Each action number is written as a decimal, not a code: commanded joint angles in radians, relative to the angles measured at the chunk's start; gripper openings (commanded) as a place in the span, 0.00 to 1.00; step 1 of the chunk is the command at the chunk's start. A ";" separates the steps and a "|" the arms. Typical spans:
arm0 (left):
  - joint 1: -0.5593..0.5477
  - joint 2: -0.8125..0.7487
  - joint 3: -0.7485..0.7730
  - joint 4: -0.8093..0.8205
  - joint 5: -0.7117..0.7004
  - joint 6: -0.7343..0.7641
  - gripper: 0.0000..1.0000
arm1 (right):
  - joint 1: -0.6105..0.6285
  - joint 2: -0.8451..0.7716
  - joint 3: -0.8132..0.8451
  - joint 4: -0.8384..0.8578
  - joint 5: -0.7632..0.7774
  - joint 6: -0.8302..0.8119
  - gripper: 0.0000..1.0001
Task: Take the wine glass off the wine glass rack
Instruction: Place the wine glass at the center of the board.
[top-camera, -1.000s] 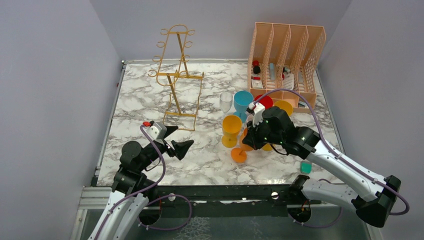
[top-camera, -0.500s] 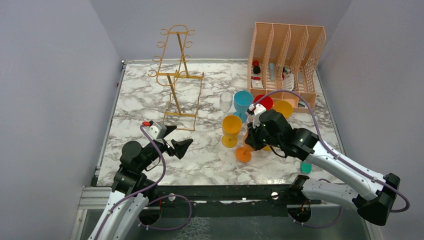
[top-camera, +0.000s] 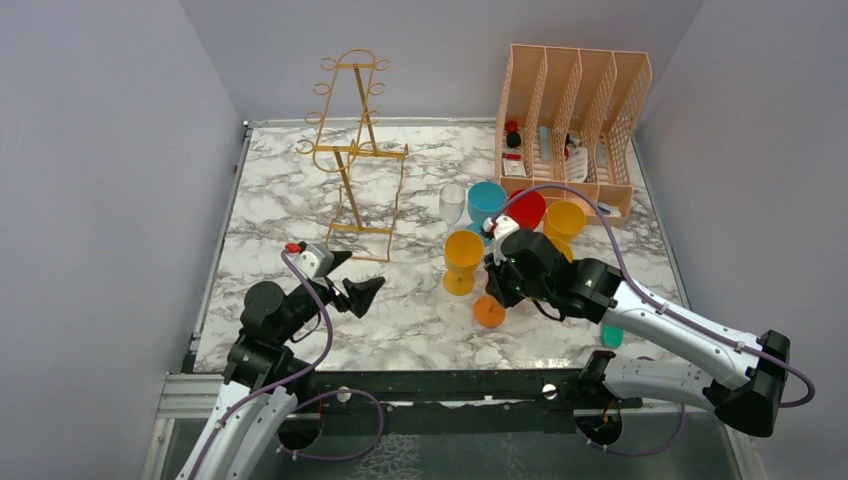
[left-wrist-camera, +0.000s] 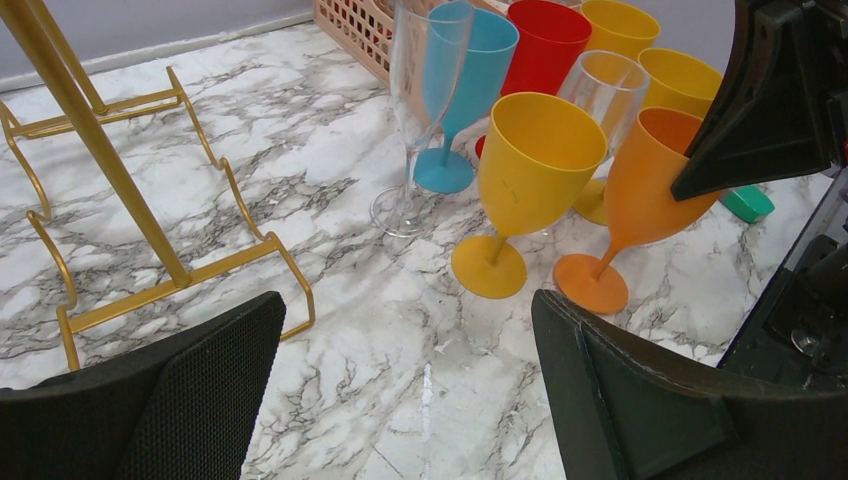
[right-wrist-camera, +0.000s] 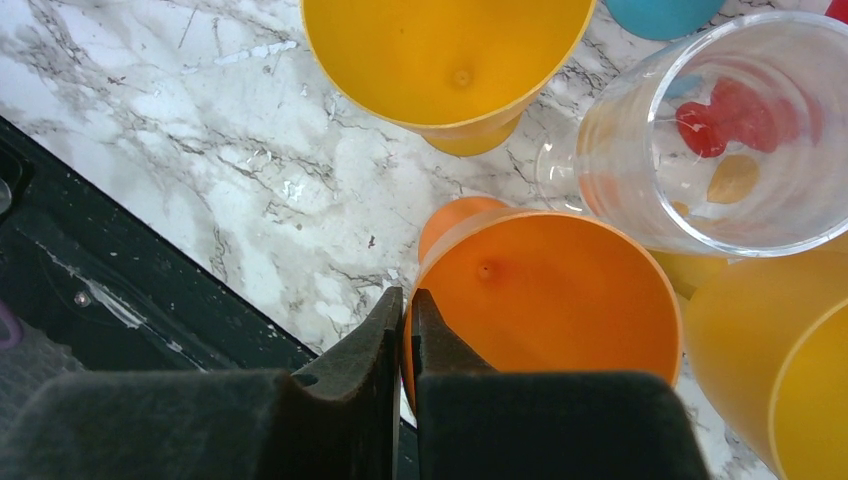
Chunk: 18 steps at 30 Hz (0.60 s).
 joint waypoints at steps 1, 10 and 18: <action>0.003 0.000 0.036 -0.008 -0.022 0.010 0.99 | 0.010 0.004 0.027 -0.007 0.013 -0.004 0.07; 0.004 0.000 0.036 -0.012 -0.032 0.012 0.99 | 0.016 -0.011 0.023 -0.001 0.004 -0.002 0.05; 0.004 -0.007 0.038 -0.021 -0.044 0.015 0.99 | 0.026 -0.018 0.021 -0.028 0.080 0.046 0.06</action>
